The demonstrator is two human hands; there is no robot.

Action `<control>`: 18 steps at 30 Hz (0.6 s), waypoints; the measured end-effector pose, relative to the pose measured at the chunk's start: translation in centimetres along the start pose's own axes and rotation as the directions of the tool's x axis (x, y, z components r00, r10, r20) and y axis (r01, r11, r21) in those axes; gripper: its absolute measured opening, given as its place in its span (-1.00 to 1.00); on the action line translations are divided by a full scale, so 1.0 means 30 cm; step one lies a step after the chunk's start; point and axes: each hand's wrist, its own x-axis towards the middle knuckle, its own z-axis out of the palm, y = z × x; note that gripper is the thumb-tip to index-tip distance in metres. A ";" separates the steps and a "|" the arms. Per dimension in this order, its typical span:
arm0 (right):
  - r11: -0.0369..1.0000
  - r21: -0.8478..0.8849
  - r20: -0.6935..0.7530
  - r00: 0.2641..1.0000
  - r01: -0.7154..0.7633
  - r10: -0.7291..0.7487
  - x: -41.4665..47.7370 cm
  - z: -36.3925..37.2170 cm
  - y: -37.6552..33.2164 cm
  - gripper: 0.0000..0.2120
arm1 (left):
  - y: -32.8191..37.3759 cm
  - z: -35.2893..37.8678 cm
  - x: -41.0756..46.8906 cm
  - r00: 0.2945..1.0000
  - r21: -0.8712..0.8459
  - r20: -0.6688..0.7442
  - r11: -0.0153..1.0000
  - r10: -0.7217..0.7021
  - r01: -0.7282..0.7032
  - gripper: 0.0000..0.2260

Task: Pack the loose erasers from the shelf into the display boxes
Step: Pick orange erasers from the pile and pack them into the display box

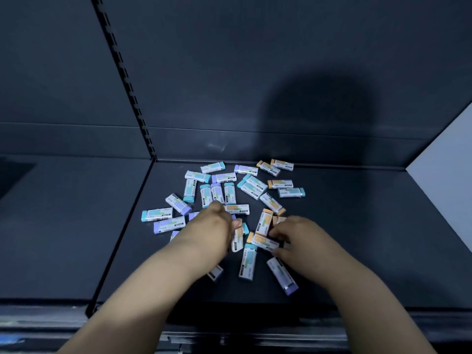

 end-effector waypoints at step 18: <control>0.996 0.002 -0.116 0.989 -0.090 0.090 0.025 -0.018 -0.040 -0.81 | -0.026 -0.026 0.003 0.994 -0.006 -0.105 1.000 0.025 -0.026 -0.67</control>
